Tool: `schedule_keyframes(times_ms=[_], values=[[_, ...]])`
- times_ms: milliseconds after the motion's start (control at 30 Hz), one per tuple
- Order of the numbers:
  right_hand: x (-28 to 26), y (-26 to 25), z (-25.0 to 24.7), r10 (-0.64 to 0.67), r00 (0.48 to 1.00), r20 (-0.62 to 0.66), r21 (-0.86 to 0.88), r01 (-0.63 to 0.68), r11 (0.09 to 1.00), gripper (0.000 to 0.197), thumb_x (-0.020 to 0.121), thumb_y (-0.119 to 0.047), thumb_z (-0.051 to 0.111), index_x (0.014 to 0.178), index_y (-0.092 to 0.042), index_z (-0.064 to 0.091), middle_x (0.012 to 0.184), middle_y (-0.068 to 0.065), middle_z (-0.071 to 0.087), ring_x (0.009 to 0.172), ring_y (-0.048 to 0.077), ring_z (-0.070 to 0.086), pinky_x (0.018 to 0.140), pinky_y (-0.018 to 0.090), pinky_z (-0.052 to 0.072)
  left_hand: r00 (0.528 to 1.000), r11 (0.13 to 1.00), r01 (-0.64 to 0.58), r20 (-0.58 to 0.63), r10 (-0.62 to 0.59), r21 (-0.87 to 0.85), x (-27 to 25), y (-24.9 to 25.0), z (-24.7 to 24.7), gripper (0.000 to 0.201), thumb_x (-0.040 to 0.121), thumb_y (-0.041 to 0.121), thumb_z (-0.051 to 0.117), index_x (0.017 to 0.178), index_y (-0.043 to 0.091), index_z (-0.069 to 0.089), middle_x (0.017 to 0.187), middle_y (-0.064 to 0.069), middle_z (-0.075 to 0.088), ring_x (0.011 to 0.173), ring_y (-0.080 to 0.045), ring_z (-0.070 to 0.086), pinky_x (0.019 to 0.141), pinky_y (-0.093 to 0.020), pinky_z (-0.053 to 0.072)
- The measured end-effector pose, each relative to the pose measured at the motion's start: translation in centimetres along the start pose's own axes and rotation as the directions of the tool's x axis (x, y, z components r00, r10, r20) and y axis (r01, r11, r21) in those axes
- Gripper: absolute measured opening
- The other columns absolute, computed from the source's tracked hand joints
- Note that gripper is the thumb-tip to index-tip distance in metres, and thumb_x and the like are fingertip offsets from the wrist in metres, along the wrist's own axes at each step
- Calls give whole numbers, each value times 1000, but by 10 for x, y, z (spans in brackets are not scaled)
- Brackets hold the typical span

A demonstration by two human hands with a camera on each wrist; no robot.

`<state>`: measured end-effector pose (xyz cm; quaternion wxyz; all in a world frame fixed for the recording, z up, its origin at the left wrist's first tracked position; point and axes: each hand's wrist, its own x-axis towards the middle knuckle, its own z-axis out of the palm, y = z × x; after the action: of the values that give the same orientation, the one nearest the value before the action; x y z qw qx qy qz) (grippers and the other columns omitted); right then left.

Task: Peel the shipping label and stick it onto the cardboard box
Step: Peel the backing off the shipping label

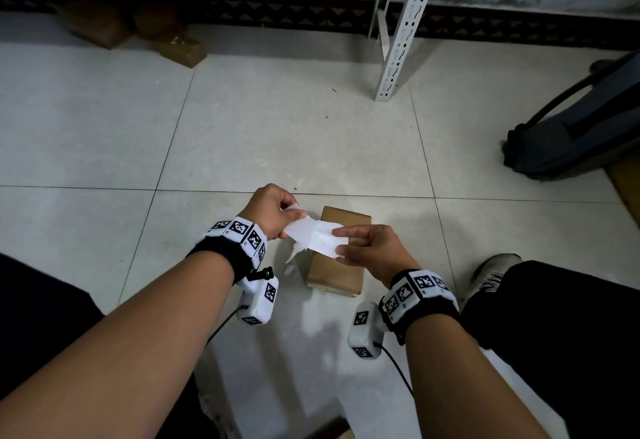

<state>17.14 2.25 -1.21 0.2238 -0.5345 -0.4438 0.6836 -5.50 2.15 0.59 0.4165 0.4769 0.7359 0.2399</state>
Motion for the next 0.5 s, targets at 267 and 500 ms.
schedule_keyframes(times_ms=[267, 500], values=[[1, -10, -7, -43, 999, -11, 40, 44, 998, 30, 83, 14, 70, 112, 7, 72, 88, 20, 72, 86, 28, 72, 78, 29, 63, 993, 997, -2, -118, -8, -81, 1, 3, -11, 20, 85, 20, 76, 87, 0, 76, 82, -12, 70, 47, -13, 54, 37, -13, 42], [-4, -15, -20, -69, 997, -18, 91, 70, 993, 31, 84, 15, 67, 115, 10, 68, 103, 30, 72, 89, 31, 73, 78, 26, 62, 984, 995, 16, -172, -32, -95, 5, -3, -21, 18, 82, 21, 78, 80, 4, 77, 74, -12, 71, 47, -18, 55, 41, -18, 47]])
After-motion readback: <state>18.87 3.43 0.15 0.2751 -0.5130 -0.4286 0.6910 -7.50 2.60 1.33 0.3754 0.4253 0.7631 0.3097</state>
